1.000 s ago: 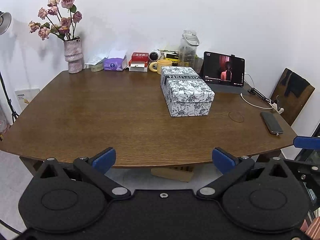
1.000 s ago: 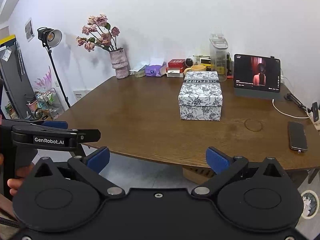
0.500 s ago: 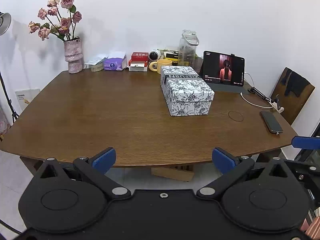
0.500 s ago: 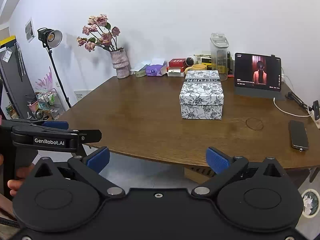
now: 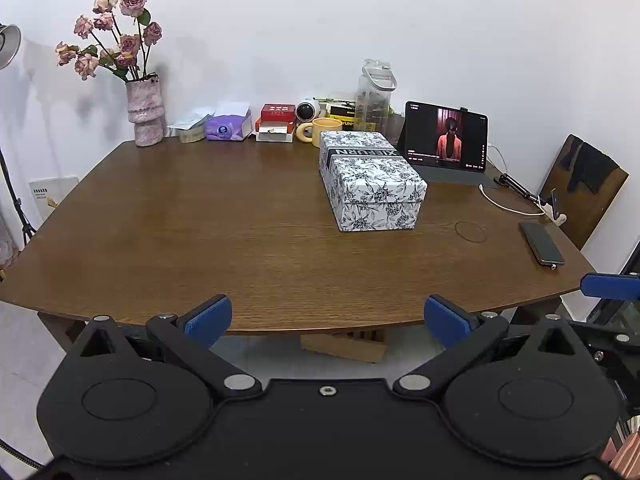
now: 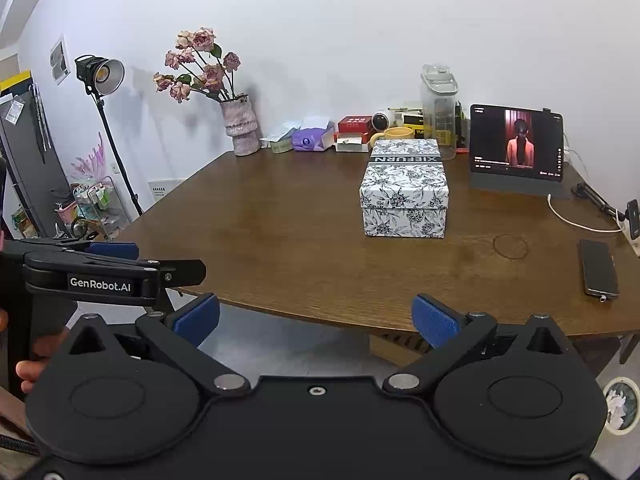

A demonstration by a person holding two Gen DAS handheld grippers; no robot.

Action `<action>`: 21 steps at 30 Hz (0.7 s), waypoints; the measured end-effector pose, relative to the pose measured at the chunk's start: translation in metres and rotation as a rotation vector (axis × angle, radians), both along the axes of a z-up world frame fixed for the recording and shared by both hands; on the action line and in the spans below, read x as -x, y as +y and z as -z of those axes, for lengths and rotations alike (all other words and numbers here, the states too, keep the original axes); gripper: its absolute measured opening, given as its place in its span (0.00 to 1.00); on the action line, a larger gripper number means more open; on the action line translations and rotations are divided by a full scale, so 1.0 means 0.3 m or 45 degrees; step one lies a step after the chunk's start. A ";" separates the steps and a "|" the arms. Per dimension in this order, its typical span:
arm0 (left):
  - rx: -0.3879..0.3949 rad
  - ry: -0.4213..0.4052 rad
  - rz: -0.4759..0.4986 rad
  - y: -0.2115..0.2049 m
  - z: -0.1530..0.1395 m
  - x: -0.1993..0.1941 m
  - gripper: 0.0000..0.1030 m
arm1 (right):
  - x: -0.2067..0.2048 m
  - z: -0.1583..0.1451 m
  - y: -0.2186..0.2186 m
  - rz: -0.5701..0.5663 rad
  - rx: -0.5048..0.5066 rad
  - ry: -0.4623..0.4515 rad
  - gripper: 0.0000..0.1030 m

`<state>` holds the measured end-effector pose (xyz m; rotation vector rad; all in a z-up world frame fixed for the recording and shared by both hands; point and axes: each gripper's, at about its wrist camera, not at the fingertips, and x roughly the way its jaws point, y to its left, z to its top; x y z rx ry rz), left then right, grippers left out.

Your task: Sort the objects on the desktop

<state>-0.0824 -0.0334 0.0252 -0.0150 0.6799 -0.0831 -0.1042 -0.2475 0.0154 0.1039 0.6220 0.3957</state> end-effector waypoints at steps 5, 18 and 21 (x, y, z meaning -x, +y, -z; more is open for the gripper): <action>-0.003 0.006 -0.007 -0.003 0.002 0.000 1.00 | -0.004 0.004 -0.003 -0.003 -0.003 0.005 1.00; -0.011 0.009 -0.008 -0.007 0.004 -0.001 1.00 | -0.034 -0.006 0.003 -0.001 0.010 -0.013 1.00; -0.013 0.007 -0.012 -0.008 0.004 -0.001 1.00 | -0.041 -0.009 0.005 -0.001 0.013 -0.018 1.00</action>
